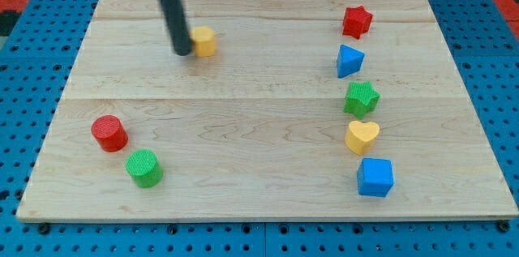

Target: Move the yellow hexagon to the bottom of the red star

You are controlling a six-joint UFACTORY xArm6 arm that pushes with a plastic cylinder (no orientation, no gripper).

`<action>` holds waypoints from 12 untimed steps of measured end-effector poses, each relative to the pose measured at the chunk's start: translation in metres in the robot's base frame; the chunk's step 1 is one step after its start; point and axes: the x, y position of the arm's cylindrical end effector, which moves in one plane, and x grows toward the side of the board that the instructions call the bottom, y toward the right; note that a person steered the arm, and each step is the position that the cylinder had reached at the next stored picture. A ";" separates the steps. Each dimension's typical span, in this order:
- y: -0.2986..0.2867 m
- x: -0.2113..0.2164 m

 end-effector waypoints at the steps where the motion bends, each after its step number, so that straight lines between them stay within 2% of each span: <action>1: 0.045 -0.020; 2: 0.005 -0.085; 3: 0.028 -0.093; 4: 0.072 -0.069; 6: 0.082 -0.048; 8: 0.173 -0.031; 9: 0.132 -0.030; 10: 0.118 0.005; 11: 0.159 0.016; 12: 0.185 0.000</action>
